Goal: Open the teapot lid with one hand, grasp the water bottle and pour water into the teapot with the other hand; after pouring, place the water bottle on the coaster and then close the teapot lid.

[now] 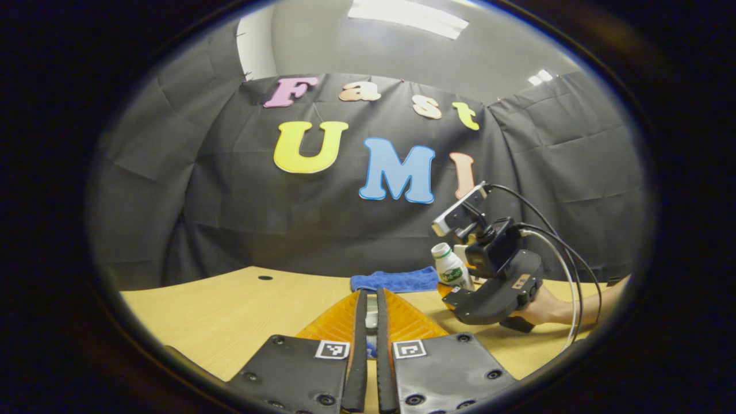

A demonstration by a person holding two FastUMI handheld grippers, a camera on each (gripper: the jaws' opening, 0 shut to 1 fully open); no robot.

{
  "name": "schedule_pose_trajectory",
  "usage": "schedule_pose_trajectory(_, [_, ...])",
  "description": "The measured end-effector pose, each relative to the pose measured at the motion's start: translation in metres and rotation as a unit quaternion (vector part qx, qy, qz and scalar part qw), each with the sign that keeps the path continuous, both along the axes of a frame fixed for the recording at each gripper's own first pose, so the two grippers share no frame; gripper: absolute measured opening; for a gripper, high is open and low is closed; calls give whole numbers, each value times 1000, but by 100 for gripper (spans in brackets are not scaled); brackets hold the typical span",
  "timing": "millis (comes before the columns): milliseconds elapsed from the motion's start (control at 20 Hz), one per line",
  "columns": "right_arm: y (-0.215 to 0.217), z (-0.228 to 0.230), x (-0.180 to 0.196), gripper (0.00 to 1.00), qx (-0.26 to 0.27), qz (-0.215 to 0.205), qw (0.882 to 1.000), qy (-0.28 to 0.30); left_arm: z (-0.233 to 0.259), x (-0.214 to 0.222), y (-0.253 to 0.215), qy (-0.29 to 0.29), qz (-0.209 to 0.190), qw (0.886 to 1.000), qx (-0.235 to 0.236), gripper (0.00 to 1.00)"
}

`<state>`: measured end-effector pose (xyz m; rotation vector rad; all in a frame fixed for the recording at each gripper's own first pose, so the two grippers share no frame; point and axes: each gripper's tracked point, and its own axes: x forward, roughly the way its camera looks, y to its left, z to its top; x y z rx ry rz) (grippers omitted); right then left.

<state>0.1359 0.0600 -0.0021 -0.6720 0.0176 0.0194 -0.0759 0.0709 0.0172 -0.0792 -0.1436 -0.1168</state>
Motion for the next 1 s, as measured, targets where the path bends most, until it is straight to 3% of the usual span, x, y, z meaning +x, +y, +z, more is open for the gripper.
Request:
schedule_pose_trajectory(350, [31,-2,8,72,-129,19,991,-14,-15,-11,7,13,0,1000,2,13])
schedule_pose_trajectory(400, [35,-4,9,72,-144,22,989,-12,-14,-12,8,11,3,1000,3,17])
schedule_pose_trajectory(450, [38,-7,9,72,-160,24,987,-12,-10,-14,9,7,4,1000,5,13])
schedule_pose_trajectory(650, [48,-8,13,72,-218,26,975,-18,-2,-19,12,-10,10,1000,13,13])
schedule_pose_trajectory(700, [48,-7,15,72,-232,27,972,-19,-2,-19,12,-11,11,1000,14,17])
schedule_pose_trajectory(800, [51,-7,17,72,-257,30,966,-21,-3,-18,11,-10,8,1000,13,13])
schedule_pose_trajectory(850, [54,-8,17,72,-267,31,963,-23,-3,-18,9,-9,5,1000,12,17])
schedule_pose_trajectory(900, [55,-8,18,72,-277,34,960,-25,-4,-17,9,-8,5,1000,11,10])
schedule_pose_trajectory(1000, [57,-3,16,72,-305,36,951,-34,-4,-17,11,-8,8,1000,14,13])
